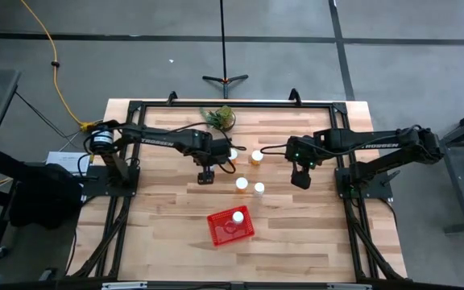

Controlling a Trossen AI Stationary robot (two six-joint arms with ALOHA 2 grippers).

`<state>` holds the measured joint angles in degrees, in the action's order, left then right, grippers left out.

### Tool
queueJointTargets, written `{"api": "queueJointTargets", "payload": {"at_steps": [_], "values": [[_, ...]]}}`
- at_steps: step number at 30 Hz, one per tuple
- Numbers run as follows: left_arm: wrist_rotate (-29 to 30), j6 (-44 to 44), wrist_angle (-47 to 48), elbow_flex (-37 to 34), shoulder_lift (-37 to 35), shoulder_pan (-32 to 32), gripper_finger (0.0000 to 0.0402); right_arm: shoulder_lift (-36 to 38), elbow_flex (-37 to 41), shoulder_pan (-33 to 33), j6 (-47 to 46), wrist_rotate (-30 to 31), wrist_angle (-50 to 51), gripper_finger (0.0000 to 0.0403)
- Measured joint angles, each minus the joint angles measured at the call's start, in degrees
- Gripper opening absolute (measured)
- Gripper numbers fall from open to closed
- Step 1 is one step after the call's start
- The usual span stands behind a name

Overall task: Pick and place pill bottles into a basket
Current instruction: Put the top left orange pill bottle into the basket

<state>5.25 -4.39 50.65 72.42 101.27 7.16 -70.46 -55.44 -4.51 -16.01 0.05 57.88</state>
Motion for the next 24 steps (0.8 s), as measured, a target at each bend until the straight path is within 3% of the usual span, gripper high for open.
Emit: {"api": "queueJointTargets", "payload": {"at_steps": [12,24], "values": [[-1.6,1.4,-3.0,-6.4,0.2,0.0,0.0385,0.0,0.0,0.0,0.1,-0.2,0.7,0.0305],[-1.4,1.3,-7.6,-7.1,0.2,0.0,0.0385,0.0,0.0,0.0,0.5,-0.1,1.4,0.0305]]}}
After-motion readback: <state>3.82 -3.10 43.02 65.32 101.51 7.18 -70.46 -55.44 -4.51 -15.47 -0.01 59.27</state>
